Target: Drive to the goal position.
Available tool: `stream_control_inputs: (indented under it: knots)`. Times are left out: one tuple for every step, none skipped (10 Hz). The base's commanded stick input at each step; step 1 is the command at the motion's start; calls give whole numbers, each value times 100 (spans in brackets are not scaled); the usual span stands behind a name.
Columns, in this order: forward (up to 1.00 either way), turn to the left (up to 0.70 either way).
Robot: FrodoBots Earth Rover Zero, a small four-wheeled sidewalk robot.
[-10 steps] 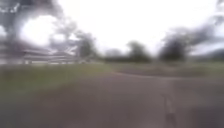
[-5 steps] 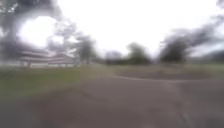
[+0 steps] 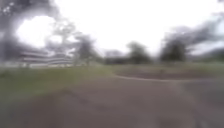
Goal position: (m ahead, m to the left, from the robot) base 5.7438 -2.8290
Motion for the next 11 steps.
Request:
stream_control_inputs:
  knots:
    - [70, 0]
    - [70, 0]
    - [70, 0]
    - [70, 0]
    - [70, 0]
    - [70, 0]
    - [70, -13]
    - [70, -35]
    - [70, -24]
    - [70, 0]
    - [70, 0]
